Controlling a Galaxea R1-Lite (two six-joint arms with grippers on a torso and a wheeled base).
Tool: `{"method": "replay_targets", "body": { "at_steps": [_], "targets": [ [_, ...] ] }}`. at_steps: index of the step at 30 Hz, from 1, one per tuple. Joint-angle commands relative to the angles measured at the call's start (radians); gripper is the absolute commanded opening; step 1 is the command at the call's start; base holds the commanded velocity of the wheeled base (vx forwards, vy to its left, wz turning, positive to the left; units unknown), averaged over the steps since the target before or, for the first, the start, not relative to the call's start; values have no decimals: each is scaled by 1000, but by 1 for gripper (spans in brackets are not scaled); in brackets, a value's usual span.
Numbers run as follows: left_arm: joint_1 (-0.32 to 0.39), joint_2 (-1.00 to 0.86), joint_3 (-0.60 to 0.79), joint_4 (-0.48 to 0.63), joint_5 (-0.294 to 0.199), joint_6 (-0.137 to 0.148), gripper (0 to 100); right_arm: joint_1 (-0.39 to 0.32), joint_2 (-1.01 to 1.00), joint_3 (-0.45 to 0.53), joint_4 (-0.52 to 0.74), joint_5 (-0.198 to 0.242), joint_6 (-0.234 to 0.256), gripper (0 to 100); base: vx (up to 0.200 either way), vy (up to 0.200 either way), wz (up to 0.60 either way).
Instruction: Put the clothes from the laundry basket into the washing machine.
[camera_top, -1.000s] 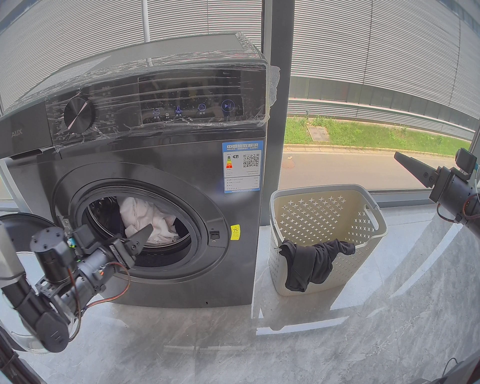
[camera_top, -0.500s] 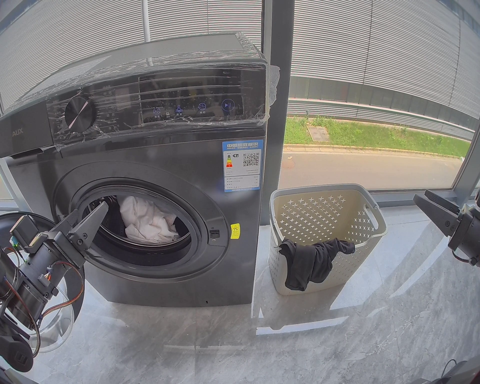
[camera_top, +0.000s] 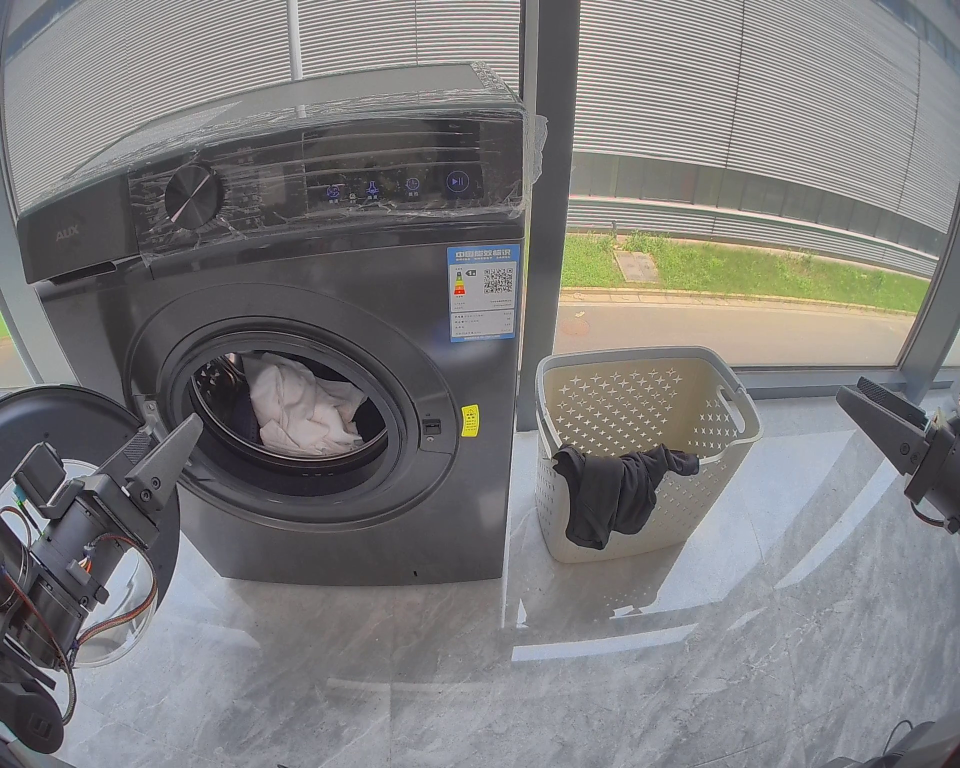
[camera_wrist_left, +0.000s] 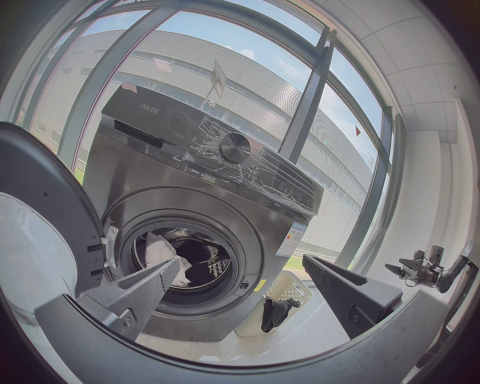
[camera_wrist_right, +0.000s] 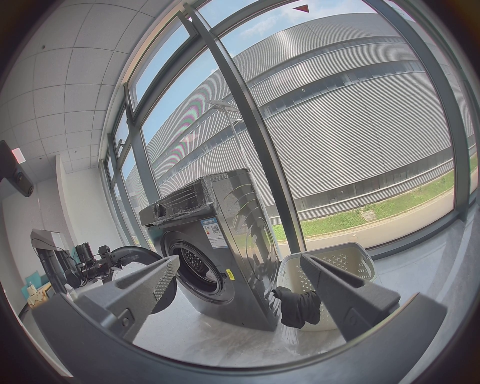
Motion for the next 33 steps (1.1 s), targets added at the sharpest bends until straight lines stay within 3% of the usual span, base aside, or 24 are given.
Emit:
{"method": "replay_targets", "body": {
  "at_steps": [1, 6, 9, 13, 16, 23, 27, 28, 29, 33],
  "targets": [
    [8, 8, 7, 0, -2, -5, 100, 1, 6, -1, 0, 0, 0, 100, 0, 0, 0],
    [9, 17, 22, 9, -9, 6, 100, 4, 24, -1, 0, 0, -8, 100, 0, 0, 0],
    [3, 31, 40, 14, -29, 31, 100, 4, 38, -4, 0, 0, -11, 100, 0, 0, 0],
    [5, 57, 59, 37, -87, 113, 100, 5, 47, -7, 1, 0, -17, 100, 0, 0, 0],
    [3, 77, 59, 38, -107, 149, 100, 5, 47, -5, 0, 0, -17, 100, 67, 0, 0],
    [0, 103, 59, 40, -116, 156, 100, 8, 73, -2, 0, 0, -23, 100, 200, 0, 0],
    [-3, 104, 60, 40, -121, 156, 100, 15, 107, 1, 0, -3, -75, 100, 200, 0, 0],
    [-14, 104, 66, 40, -121, 156, 100, 24, 129, 4, 0, -3, -113, 100, 200, 0, 0],
    [-14, 104, 66, 40, -121, 156, 100, 24, 129, 4, 0, -3, -113, 100, 200, 0, 0],
    [-51, 98, 80, 40, -124, 156, 100, 27, 132, 70, 1, 22, -175, 100, 200, 0, 0]
  ]
}}
